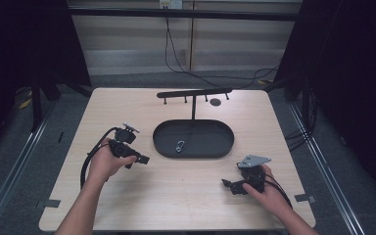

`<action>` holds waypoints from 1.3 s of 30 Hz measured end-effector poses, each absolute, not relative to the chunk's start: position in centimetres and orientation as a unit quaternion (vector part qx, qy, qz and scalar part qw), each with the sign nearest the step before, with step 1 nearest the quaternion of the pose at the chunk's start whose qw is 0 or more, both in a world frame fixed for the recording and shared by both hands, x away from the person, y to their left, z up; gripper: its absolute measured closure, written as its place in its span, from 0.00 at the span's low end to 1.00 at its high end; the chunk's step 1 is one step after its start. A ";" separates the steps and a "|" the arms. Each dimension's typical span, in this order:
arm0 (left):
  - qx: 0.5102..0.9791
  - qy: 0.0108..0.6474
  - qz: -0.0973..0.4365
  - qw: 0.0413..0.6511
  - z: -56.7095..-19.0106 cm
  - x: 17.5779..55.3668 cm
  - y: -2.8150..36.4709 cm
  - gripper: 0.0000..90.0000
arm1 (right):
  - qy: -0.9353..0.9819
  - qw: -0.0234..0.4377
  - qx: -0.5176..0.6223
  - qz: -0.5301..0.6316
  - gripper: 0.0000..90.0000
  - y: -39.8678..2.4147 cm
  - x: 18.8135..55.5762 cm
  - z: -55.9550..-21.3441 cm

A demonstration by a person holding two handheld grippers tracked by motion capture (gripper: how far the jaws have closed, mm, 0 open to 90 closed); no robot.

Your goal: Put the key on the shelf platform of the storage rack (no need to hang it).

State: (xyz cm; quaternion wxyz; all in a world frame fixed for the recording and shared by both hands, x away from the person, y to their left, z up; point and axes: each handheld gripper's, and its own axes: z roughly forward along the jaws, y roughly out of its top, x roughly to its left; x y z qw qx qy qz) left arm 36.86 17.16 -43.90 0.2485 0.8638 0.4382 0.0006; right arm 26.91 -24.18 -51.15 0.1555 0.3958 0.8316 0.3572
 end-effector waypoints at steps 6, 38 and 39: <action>0.859 0.445 0.002 0.251 -44.2 36.5 17.9 0.31 | 0.832 0.156 0.395 0.357 0.13 -24.2 26.9 -51.2; 0.864 0.441 0.005 0.242 -46.3 34.9 21.0 0.30 | 0.832 0.156 0.395 0.357 0.13 -24.2 26.9 -51.2; 0.865 0.440 0.006 0.242 -46.4 34.8 21.1 0.30 | 0.832 0.156 0.395 0.357 0.13 -24.2 26.9 -51.2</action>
